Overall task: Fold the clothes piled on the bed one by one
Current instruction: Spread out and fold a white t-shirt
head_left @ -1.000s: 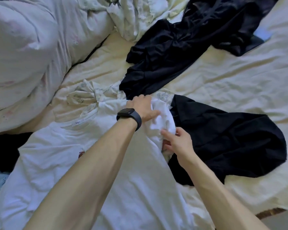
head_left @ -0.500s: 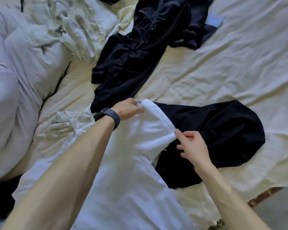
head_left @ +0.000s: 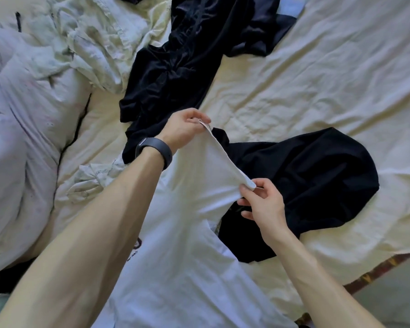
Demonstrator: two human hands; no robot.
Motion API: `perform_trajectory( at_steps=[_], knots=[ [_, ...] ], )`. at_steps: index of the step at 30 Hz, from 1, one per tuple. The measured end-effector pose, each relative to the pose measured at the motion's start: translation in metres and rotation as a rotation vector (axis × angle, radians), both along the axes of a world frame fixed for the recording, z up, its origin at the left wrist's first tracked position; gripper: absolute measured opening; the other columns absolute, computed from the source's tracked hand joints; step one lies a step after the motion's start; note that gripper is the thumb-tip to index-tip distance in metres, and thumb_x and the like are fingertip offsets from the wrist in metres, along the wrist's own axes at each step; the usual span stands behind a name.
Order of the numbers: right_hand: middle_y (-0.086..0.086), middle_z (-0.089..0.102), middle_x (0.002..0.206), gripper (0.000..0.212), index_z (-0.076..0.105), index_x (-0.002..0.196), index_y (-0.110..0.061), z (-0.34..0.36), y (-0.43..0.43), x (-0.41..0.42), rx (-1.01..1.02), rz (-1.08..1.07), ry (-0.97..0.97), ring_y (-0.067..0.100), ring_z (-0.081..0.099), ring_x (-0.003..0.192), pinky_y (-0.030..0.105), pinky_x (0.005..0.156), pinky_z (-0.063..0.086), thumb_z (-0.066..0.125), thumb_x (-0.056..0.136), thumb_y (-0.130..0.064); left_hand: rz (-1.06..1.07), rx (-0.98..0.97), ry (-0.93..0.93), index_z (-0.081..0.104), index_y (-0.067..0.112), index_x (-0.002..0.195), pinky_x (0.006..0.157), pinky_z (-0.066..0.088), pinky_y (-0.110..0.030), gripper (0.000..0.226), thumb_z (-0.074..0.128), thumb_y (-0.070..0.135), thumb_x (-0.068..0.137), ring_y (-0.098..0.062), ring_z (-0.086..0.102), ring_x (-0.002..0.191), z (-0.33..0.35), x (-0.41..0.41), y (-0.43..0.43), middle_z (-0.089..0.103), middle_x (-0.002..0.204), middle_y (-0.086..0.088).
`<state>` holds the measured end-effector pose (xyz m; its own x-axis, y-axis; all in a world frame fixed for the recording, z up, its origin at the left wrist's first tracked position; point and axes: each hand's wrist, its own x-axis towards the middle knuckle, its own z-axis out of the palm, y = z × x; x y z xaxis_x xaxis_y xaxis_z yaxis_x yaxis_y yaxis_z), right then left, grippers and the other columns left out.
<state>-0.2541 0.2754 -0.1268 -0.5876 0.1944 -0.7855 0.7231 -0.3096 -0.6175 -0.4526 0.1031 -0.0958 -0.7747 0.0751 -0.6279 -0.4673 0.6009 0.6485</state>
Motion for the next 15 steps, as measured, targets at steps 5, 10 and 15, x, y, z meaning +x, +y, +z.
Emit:
perform_trajectory(
  at_steps=[5,10,15],
  knots=[
    [-0.009,0.076,0.090,0.020,0.064,0.109,-0.026,-0.002,-0.002,-0.003,-0.142,-0.020,-0.034,0.004,0.067,0.067,0.021,0.055,0.054,0.074,0.093,-0.020,-0.023,-0.174,-0.048,0.055,0.025,0.130,0.073,0.050,-0.026,0.046,0.070,0.031,0.087,-0.013,0.063,0.091,-0.010,0.006,-0.003,0.065,0.105,0.005],
    [-0.008,0.058,0.073,0.021,0.067,0.088,-0.016,-0.008,-0.001,-0.013,-0.021,0.003,-0.074,0.002,0.057,0.055,0.023,0.057,0.055,0.079,0.089,-0.033,-0.204,-0.319,-0.115,0.048,0.017,0.075,0.060,0.035,-0.030,0.038,0.070,0.046,0.086,-0.016,0.043,0.066,-0.018,0.014,0.002,0.045,0.074,0.003],
    [-0.014,0.056,0.058,0.036,0.062,0.081,-0.016,0.000,0.002,-0.018,0.034,-0.034,0.052,0.005,0.062,0.059,0.024,0.053,0.056,0.083,0.083,-0.045,0.127,-0.030,0.072,0.074,0.018,0.093,0.078,0.058,-0.036,0.020,0.066,0.036,0.089,-0.017,0.069,0.082,-0.007,0.016,0.012,0.073,0.087,0.002]
  ],
)
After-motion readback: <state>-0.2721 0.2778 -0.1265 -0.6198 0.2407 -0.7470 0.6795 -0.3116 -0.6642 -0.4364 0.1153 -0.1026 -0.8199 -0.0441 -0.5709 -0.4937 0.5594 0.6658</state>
